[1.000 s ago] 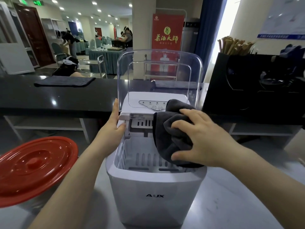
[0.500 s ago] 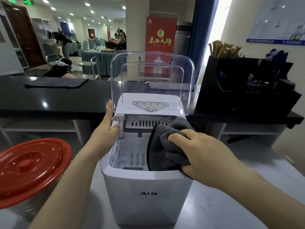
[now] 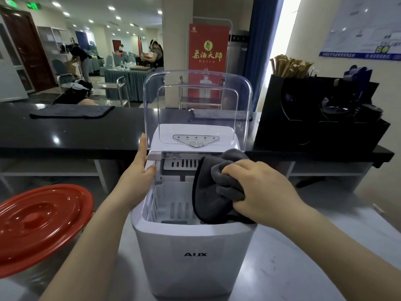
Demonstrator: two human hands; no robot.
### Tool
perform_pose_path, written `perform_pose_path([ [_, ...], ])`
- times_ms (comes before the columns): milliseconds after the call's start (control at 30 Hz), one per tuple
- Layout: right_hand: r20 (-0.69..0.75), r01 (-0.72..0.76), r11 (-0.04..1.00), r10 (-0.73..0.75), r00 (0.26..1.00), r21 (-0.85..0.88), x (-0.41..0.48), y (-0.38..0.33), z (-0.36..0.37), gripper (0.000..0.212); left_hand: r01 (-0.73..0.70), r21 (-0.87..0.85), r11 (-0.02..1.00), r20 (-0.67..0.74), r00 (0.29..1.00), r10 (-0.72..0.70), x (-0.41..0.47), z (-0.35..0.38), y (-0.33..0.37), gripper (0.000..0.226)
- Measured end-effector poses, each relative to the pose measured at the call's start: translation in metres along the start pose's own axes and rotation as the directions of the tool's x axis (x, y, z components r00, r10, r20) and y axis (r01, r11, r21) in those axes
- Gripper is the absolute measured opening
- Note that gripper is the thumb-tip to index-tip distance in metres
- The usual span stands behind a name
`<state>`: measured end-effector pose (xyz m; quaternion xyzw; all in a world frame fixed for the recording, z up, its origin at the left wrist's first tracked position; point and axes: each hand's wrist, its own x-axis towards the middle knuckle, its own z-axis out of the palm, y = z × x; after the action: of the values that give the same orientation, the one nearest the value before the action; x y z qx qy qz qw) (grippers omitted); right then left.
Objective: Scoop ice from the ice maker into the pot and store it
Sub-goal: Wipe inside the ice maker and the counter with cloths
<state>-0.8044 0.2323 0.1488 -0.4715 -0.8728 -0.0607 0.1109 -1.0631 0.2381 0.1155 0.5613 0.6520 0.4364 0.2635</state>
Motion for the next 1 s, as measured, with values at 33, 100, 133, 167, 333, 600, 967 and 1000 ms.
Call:
perform_pose_path([
  [33, 0.028, 0.034, 0.999, -0.033, 0.999, -0.022, -0.004, -0.003, -0.002, 0.04, 0.001, 0.0, 1.0, 0.003, 1.0, -0.001, 0.0, 0.0, 0.0, 0.068],
  [100, 0.088, 0.103, 0.993, -0.099, 0.991, -0.052, -0.014, -0.008, -0.008, 0.03, 0.004, -0.003, 1.0, 0.01, 1.0, -0.004, 0.0, 0.0, 0.0, 0.068],
  [133, 0.114, 0.129, 0.99, -0.121, 0.986, -0.065, -0.016, -0.011, -0.011, 0.027, 0.006, 0.0, 1.0, 0.008, 1.0, -0.006, 0.0, 0.0, 0.0, 0.068],
  [167, 0.138, 0.147, 0.986, -0.136, 0.981, -0.073, -0.014, -0.012, -0.013, 0.027, 0.007, 0.004, 1.0, 0.004, 1.0, -0.007, 0.001, 0.0, 0.0, 0.068],
  [333, 0.143, 0.185, 0.973, -0.165, 0.976, -0.138, 0.015, -0.009, -0.004, 0.041, -0.037, 0.018, 0.999, -0.003, 0.999, 0.037, 0.001, 0.002, -0.002, 0.069],
  [600, 0.057, 0.111, 0.992, -0.107, 0.993, -0.063, 0.022, 0.0, 0.003, 0.043, -0.12, 0.339, 0.933, -0.034, 0.99, 0.139, -0.009, 0.007, -0.006, 0.082],
  [967, 0.036, 0.176, 0.98, -0.174, 0.984, -0.089, 0.028, -0.007, 0.009, 0.041, -0.23, 0.582, 0.78, -0.003, 0.959, 0.284, -0.005, 0.008, -0.006, 0.08],
  [1000, -0.018, 0.157, 0.984, -0.159, 0.987, -0.089, 0.03, -0.004, 0.013, 0.042, -0.226, 0.588, 0.777, 0.003, 0.961, 0.277, -0.004, 0.009, -0.005, 0.08],
])
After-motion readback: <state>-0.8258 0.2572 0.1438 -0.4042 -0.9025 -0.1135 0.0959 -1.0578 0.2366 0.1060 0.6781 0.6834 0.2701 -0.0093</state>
